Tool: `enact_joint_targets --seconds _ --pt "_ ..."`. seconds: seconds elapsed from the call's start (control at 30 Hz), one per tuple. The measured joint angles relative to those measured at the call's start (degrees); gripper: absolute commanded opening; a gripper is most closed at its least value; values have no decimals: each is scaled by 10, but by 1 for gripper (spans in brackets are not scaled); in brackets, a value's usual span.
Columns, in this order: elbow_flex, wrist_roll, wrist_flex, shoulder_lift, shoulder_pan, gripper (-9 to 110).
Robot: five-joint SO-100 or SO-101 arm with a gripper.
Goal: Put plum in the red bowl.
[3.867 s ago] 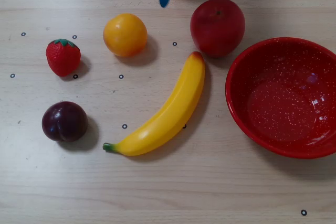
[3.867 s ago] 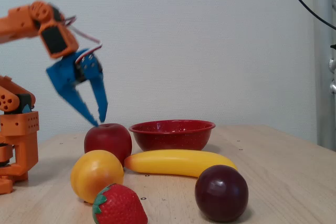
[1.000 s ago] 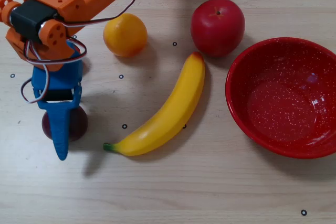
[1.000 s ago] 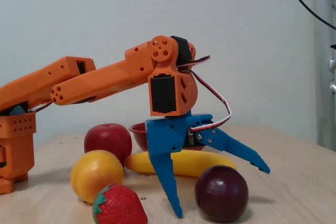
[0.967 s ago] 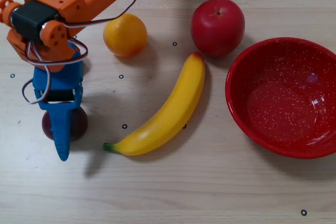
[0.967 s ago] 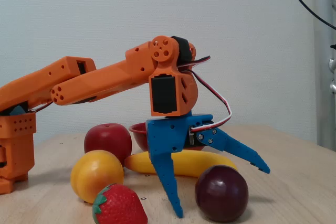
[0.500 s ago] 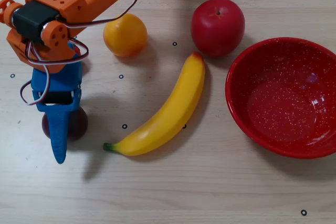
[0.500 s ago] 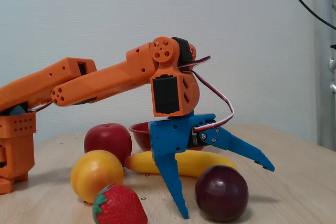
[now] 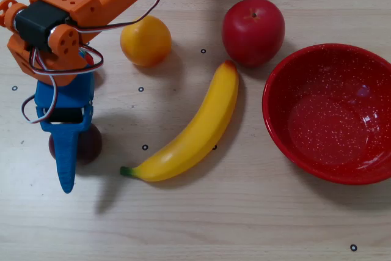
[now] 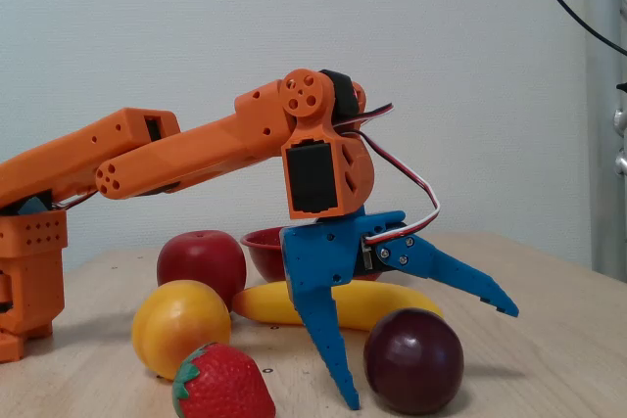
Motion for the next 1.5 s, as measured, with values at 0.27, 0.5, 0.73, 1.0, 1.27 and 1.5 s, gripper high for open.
enact_joint_targets --seconds 0.27,0.5,0.73,1.0,1.27,1.5 --pt "0 0 0 0 0 50" --pt "0 0 0 0 0 44" --pt "0 1 -2 0 0 40" --pt "0 7 -3 0 0 34" --pt "0 9 -7 0 1 26" --pt "0 25 -7 0 1 0"
